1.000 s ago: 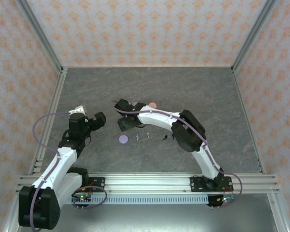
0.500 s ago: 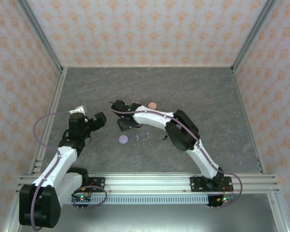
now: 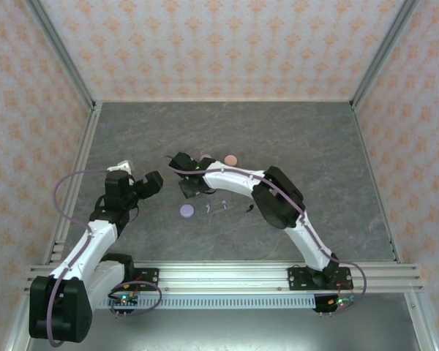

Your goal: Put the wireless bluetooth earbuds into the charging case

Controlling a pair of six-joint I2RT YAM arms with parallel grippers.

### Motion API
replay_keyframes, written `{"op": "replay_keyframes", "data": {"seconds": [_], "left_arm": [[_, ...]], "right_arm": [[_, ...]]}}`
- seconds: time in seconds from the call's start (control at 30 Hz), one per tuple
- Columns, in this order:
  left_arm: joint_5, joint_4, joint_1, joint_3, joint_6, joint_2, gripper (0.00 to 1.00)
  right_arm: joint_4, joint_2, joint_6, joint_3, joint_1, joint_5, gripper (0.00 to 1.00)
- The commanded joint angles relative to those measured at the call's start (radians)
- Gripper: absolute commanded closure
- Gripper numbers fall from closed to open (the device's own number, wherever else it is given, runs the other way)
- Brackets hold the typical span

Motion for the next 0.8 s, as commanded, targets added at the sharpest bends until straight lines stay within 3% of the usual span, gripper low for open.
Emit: {"op": "replay_keyframes", "data": {"seconds": [0.0, 0.47, 0.77], "left_arm": [[0.085, -0.006, 0.008, 0.044, 0.028, -0.023, 0.04], [0.558, -0.049, -0.021, 0.269, 0.067, 0.107, 0.22], [0.659, -0.027, -0.185, 0.392, 0.04, 0.124, 0.22]], "right_arm": [[0.106, -0.144, -0.078, -0.118, -0.018, 0.02, 0.56], [0.667, -0.762, -0.484, -0.742, -0.041, -0.164, 0.62], [0.611, -1.033, -0.758, -0.872, -0.042, -0.157, 0.63]]}}
